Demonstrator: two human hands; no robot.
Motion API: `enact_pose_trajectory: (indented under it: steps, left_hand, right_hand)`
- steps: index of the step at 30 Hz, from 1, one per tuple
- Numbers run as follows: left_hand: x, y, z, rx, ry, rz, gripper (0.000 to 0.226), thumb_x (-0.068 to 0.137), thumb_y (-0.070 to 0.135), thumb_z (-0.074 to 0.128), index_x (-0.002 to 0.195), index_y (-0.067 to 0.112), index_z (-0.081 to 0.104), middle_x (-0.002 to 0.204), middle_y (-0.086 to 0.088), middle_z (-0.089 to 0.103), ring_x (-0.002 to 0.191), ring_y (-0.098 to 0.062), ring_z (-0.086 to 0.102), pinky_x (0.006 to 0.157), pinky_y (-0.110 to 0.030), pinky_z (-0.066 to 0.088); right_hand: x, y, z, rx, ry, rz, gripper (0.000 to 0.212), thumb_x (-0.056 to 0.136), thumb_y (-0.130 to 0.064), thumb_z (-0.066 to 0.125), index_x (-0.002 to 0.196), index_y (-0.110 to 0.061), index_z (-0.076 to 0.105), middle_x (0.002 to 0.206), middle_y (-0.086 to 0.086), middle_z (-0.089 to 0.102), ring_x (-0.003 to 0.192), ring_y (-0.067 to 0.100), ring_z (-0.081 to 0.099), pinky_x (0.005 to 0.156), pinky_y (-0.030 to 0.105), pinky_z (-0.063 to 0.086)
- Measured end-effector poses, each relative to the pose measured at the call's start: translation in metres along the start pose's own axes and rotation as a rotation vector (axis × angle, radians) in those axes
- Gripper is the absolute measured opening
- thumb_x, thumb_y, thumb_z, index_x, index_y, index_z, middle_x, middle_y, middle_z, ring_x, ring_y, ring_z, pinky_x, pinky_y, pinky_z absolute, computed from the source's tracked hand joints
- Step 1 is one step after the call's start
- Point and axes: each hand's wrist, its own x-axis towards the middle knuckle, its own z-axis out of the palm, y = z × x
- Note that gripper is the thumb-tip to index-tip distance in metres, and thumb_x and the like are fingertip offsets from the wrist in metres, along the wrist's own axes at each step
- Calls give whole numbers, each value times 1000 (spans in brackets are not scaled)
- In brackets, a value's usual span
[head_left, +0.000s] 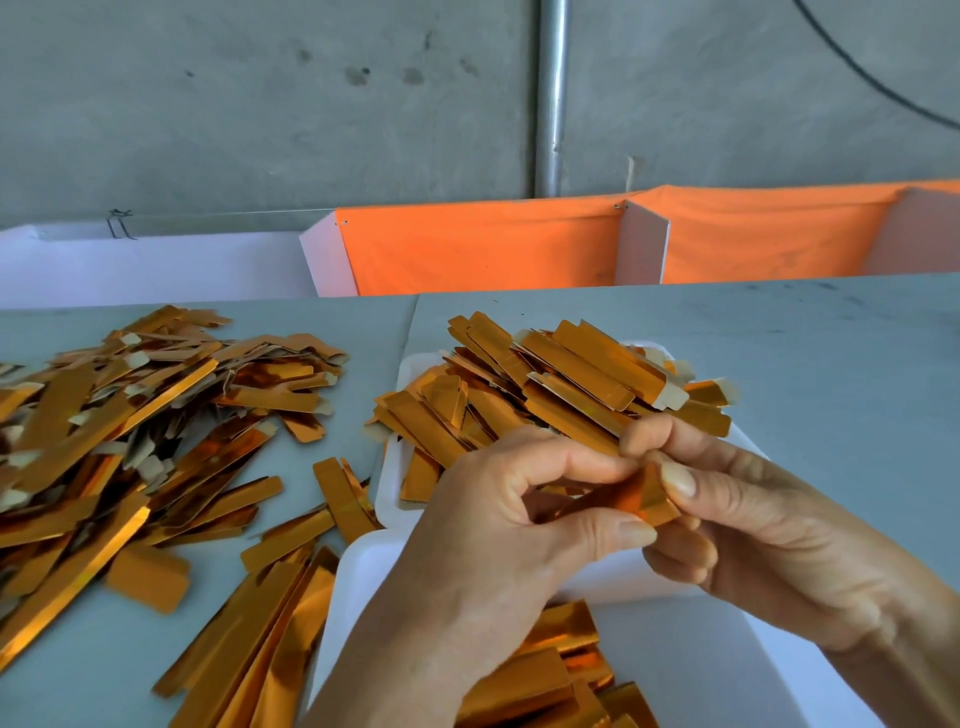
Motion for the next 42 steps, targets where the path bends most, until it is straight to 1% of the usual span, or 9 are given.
enact_pose_trajectory:
  steps: [7,10,12,16,20,23,29,35,42]
  left_hand:
    - [0,-3,-2,25,-10,-70,34,63,47,74,94,34,70,94,17,67,95,-6,65,74,-22,57]
    - [1,-4,-4,86,-40,-175,38,66,40,80,100,43,62,98,24,67,97,3,62,85,-24,52]
    - [1,-6,-1,169,-43,-235,45,70,34,80,106,46,56,99,29,63,97,8,59,88,-24,49]
    - [1,-5,7,359,-126,-275,48,74,37,76,114,48,52,100,26,57,93,8,55,76,-11,43]
    - [2,-10,13,480,-243,-348,53,75,44,73,124,37,53,109,19,53,100,0,53,88,-20,47]
    - [1,-15,11,551,-124,-336,28,82,43,66,108,31,64,99,16,59,89,-1,56,77,-16,47]
    - [2,-15,3,749,288,-331,10,94,35,50,87,29,52,82,14,50,76,-4,51,58,-13,36]
    - [3,-15,-1,924,491,-426,7,96,30,46,102,27,48,86,13,36,73,-4,40,50,-13,26]
    - [3,-27,-4,734,497,-456,17,95,21,49,111,27,49,93,12,47,91,-8,49,73,-22,43]
  right_hand:
    - [2,5,0,21,66,61,31,61,-25,90,80,-14,69,56,2,52,45,11,52,49,22,47]
    - [1,2,-2,-76,124,120,39,59,-34,90,79,-10,67,57,3,47,46,14,50,48,22,46]
    - [0,-2,-5,-152,236,105,43,59,-40,88,80,-10,67,58,2,44,46,14,47,47,21,45]
    - [0,-6,-9,-167,555,-131,19,76,-28,70,71,-14,59,59,4,47,48,14,51,50,21,48]
    - [6,1,-12,-954,896,-194,19,91,-29,59,73,-26,66,74,-5,68,74,13,63,68,26,47]
    - [10,11,-5,-1263,814,-158,12,91,-35,56,81,-37,63,85,-16,62,76,-3,55,60,7,37]
    - [26,30,12,-1547,409,-137,20,96,-29,49,104,-25,67,104,-16,59,95,-5,54,78,1,38]
    - [64,29,28,-1487,498,-52,21,96,-36,51,110,-24,61,107,-8,65,92,3,60,68,8,45]
    - [100,45,23,-1473,562,222,34,88,-41,64,116,-25,52,98,-1,63,86,15,62,76,27,56]
